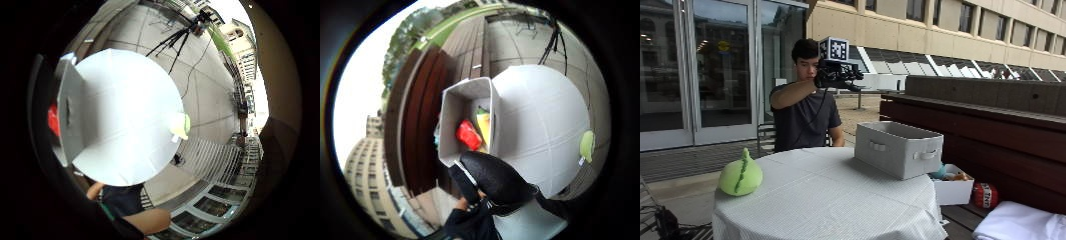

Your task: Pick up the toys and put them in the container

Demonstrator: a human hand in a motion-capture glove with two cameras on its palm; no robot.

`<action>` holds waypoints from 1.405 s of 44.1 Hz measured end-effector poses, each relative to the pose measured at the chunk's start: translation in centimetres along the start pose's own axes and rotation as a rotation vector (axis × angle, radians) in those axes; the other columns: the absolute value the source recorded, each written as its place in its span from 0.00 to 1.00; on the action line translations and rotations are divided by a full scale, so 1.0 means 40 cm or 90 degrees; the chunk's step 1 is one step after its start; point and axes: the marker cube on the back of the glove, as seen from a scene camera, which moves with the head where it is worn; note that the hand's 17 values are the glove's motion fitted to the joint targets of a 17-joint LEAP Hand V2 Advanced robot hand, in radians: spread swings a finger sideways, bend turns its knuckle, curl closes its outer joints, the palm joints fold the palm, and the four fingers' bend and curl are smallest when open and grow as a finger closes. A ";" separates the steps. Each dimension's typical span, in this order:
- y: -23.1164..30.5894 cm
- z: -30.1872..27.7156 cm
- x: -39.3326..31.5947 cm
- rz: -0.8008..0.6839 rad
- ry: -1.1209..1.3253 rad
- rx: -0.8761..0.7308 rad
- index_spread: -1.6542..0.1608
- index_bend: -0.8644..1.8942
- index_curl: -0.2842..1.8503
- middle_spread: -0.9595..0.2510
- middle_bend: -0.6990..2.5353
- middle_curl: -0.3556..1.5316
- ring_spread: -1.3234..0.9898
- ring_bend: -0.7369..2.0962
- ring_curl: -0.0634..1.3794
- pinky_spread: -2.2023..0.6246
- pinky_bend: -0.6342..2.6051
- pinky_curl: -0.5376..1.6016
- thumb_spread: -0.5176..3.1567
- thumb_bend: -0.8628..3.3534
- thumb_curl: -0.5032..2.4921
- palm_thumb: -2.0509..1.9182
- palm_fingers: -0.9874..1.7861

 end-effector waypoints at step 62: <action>0.204 0.679 0.852 0.286 -0.061 -0.147 0.73 0.34 0.20 0.74 0.27 0.38 0.54 0.33 0.26 0.80 0.46 0.41 0.40 0.20 0.25 0.51 0.30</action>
